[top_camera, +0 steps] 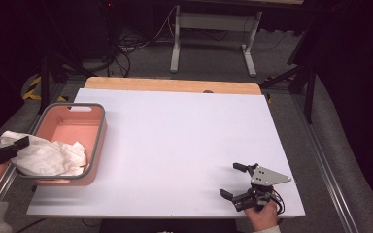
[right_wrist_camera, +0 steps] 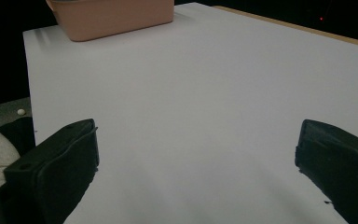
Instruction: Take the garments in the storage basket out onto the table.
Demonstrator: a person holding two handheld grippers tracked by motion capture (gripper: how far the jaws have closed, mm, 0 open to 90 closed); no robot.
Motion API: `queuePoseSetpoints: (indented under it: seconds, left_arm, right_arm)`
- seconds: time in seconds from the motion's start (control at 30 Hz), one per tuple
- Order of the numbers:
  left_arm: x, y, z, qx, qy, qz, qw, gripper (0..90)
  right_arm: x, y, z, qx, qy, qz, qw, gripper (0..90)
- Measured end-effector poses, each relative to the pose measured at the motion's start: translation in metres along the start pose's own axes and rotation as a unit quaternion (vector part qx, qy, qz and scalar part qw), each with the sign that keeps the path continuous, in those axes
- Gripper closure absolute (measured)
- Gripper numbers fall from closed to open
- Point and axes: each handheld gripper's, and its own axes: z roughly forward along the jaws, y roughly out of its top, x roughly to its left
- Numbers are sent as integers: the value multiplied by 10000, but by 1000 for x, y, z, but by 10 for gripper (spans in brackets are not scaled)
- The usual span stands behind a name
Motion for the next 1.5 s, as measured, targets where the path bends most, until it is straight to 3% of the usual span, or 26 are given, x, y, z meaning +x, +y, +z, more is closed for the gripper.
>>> queuePoseSetpoints:
  seconds: [0.27,0.7,1.1,1.2,1.33,1.5]
  left_arm:
    - [-10,1,9,360,-175,298,9988,448]
    - [-20,-3,28,862,-494,448,9940,397]
    - [-29,-6,44,1428,-481,742,9858,322]
    - [-31,-7,47,1491,-473,743,9849,313]
    - [-33,-8,53,1687,-497,822,9810,302]
    - [-34,-8,57,1862,-476,774,9783,284]
  right_arm:
    - [0,0,0,-4,0,0,10000,1]
    - [0,0,-1,-24,29,5,10000,1]
    - [0,0,-1,-30,44,2,10000,1]
    - [0,0,-1,-32,48,5,10000,1]
    - [0,0,-1,-34,56,-1,10000,1]
    - [0,0,-1,-25,51,-5,10000,1]
